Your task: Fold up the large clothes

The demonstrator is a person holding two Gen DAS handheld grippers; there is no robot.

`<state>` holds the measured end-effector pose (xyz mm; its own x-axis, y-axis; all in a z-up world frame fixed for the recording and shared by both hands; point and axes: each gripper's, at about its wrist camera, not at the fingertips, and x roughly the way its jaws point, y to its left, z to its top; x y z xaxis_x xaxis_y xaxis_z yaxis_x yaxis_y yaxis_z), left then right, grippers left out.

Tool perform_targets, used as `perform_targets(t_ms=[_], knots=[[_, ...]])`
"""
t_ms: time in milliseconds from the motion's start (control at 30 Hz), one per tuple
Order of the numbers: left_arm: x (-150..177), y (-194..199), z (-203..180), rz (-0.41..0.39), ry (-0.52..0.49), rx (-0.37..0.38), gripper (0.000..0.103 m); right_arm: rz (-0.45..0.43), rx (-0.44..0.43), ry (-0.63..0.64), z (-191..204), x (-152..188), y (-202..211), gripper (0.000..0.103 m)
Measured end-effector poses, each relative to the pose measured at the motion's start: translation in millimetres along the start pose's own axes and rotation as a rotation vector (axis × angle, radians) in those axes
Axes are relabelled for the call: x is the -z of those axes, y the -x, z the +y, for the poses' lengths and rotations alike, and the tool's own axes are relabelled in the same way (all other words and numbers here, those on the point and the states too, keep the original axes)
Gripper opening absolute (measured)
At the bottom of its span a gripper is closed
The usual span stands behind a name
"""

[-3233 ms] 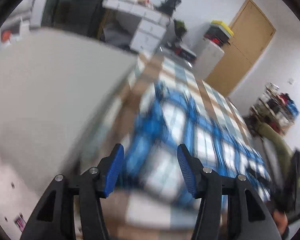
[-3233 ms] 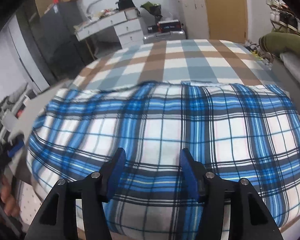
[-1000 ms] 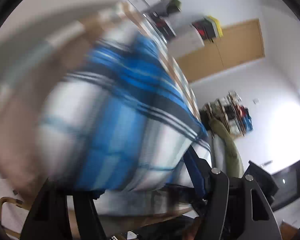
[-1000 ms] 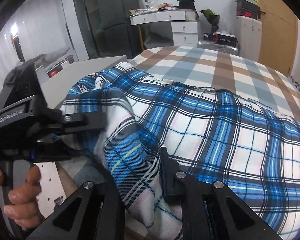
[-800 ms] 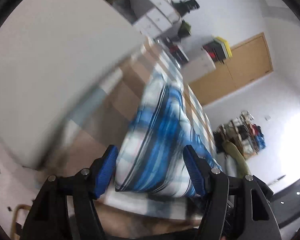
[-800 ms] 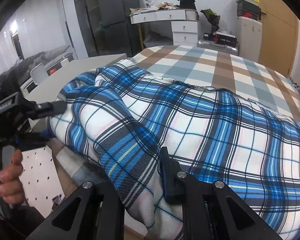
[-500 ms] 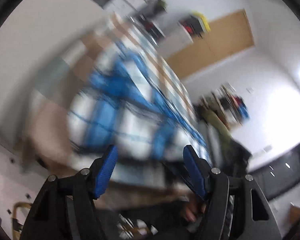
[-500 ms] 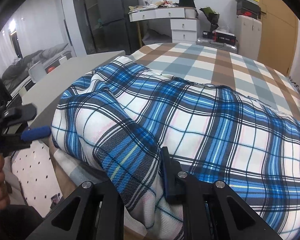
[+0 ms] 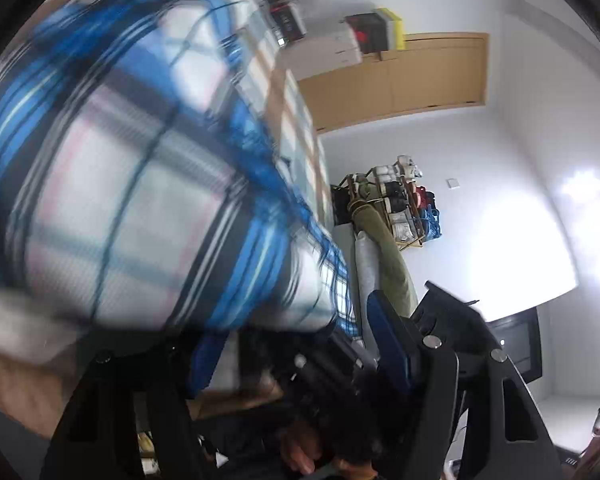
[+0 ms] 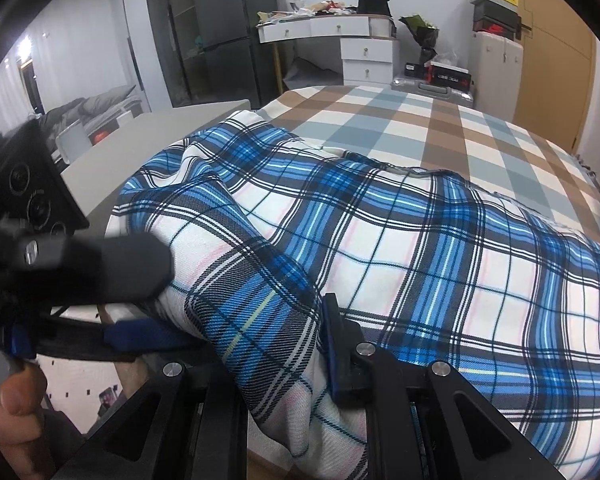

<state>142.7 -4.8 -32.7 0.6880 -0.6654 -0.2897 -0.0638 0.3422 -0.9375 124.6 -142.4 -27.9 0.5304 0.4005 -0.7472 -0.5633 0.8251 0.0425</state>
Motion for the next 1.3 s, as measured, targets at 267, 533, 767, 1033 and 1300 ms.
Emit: perform_targets(t_ms=[267, 533, 767, 1033, 1300], knots=[[-27, -4, 25, -0.091, 0.102, -0.124, 0.062, 0.001, 0.0, 0.003, 0, 1, 0, 0.015], [-24, -19, 12, -0.179, 0.138, -0.196, 0.061, -0.011, -0.038, 0.022, 3, 4, 8, 0.014], [-14, -14, -5, -0.279, 0.016, -0.356, 0.01, -0.007, -0.11, 0.001, -1, 4, 12, 0.02], [4, 18, -34, -0.437, -0.218, -0.44, 0.002, -0.072, -0.275, -0.051, -16, 9, 55, 0.047], [-3, 17, -20, -0.393, -0.242, -0.452, 0.002, -0.2, -0.288, -0.256, -62, 15, 98, 0.047]])
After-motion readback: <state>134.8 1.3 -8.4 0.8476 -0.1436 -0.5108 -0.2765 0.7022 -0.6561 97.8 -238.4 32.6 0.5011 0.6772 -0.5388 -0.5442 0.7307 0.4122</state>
